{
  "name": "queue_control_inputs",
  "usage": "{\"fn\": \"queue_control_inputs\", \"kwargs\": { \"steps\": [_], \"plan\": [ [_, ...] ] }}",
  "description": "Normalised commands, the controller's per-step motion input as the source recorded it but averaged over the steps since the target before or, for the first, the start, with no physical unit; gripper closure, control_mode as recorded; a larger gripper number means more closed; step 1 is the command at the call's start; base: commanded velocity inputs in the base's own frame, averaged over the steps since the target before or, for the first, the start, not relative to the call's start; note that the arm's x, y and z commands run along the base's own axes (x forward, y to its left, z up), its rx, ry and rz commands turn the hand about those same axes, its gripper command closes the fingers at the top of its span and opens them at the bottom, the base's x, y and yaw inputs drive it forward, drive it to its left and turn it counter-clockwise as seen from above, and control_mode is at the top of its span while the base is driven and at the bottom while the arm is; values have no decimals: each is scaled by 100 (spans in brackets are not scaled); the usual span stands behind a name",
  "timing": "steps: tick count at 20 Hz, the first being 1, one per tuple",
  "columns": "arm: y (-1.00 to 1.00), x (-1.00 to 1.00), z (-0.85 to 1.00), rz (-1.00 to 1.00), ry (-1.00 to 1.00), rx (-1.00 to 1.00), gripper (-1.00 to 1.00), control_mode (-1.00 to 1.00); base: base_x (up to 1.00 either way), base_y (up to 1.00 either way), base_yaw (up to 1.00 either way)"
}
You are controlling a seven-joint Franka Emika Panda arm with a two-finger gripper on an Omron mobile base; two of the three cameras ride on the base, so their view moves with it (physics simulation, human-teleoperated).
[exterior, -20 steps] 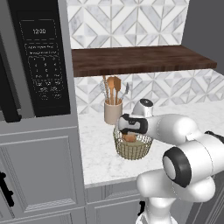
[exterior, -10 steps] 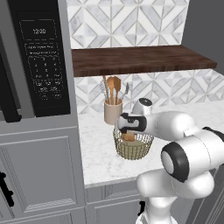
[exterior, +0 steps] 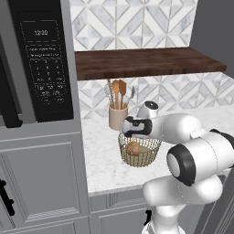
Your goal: Open the cabinet, pick up the bread from the cabinet and place it in the basket. Then move the basket to the dining counter.
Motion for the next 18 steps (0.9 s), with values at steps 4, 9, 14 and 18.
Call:
{"fn": "queue_control_inputs", "kwargs": {
  "steps": [4,9,14,18],
  "plan": [
    [-1,-56,41,0,-10,0,-100,-100,0,0,0],
    [-14,-70,76,0,-10,0,-100,-100,0,0,0],
    [-44,-76,53,0,-1,0,-100,-100,0,0,0],
    [-48,-66,39,-5,0,0,-100,-100,0,0,0]
  ]
}}
